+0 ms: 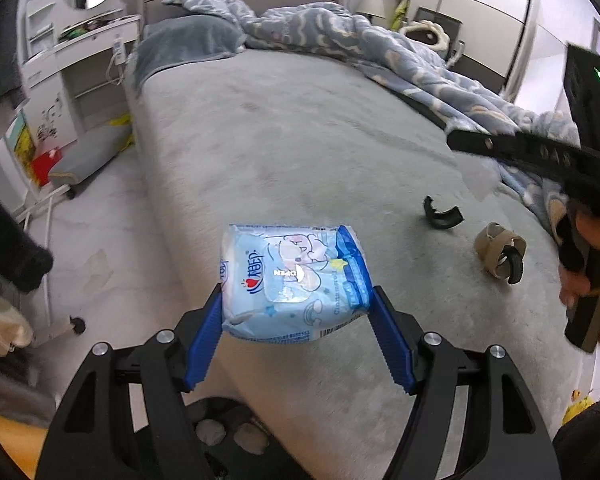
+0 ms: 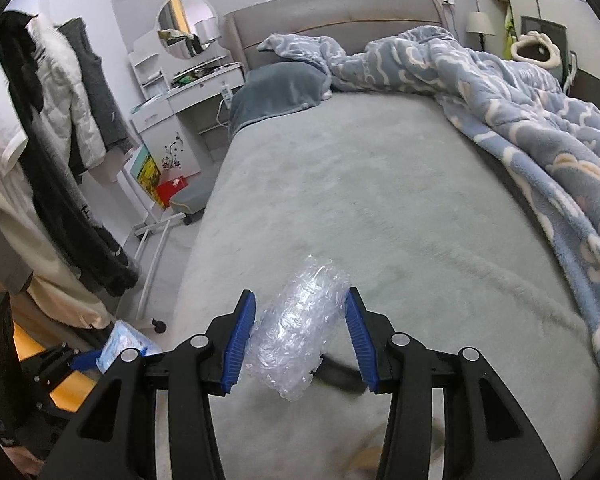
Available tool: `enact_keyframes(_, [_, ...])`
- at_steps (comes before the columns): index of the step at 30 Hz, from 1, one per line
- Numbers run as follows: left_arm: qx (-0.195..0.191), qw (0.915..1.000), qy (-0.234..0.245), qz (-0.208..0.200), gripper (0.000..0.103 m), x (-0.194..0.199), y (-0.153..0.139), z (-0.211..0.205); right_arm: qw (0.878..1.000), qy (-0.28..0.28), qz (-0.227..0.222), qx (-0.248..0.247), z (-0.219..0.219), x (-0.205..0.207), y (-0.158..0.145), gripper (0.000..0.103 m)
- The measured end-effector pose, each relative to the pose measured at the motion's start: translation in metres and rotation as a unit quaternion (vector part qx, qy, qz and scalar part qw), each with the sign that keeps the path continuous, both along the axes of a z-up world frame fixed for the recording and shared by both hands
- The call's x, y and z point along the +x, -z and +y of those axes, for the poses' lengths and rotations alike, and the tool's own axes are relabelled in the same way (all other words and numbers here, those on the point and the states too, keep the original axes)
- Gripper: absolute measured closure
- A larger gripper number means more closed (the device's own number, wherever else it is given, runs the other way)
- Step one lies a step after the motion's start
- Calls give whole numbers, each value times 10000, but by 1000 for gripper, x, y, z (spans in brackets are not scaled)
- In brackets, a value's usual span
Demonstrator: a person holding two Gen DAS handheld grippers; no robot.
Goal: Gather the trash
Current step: 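Carry the diaper packet and bubble wrap over the green bin with both tools, then open the left tool over the bin while the right tool releases the bubble wrap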
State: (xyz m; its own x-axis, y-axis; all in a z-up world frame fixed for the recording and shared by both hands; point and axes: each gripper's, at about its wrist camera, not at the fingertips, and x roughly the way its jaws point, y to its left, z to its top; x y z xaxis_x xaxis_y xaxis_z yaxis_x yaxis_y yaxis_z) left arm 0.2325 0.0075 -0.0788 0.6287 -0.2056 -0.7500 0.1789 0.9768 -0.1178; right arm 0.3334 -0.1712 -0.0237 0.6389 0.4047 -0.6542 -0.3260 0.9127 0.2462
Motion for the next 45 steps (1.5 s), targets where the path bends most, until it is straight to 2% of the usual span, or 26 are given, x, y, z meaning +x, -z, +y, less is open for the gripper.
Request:
enact_keyframes(5, [-74, 9995, -309, -68, 30, -17, -7, 24, 9998, -176, -53, -60, 26, -28, -3, 56])
enact_keyframes(8, [-135, 9986, -515, -36, 30, -26, -4, 38, 9997, -241, -12, 65, 36, -49, 0, 56])
enact_keyframes(12, [-409, 9947, -899, 271, 30, -41, 15, 61, 9993, -337, 48, 135, 53, -75, 4, 56])
enact_keyframes(19, [-337, 9893, -1301, 576, 30, -69, 38, 94, 9978, -624, 124, 172, 84, -119, 11, 56])
enact_keyframes(25, [-494, 9774, -1798, 998, 30, -100, 65, 125, 9960, -860, 235, 72, 110, -149, 20, 56])
enact_keyframes(31, [-397, 9722, -1821, 1416, 30, -120, 86, 132, 9939, -1042, 345, 24, 131, -173, 28, 56])
enact_keyframes(35, [-189, 9678, -1619, 1919, 30, -134, 112, 132, 9920, -1180, 446, 78, 144, -183, 33, 56])
enact_keyframes(38, [-208, 9636, -1506, 2198, 30, -141, 127, 134, 9905, -1263, 537, 112, 152, -187, 37, 56])
enact_keyframes(41, [-153, 9619, -1421, 2332, 29, -146, 135, 138, 9890, -1343, 608, 84, 162, -190, 43, 56])
enact_keyframes(45, [-288, 9605, -1366, 2408, 27, -150, 142, 145, 9863, -1487, 720, -37, 178, -190, 52, 56])
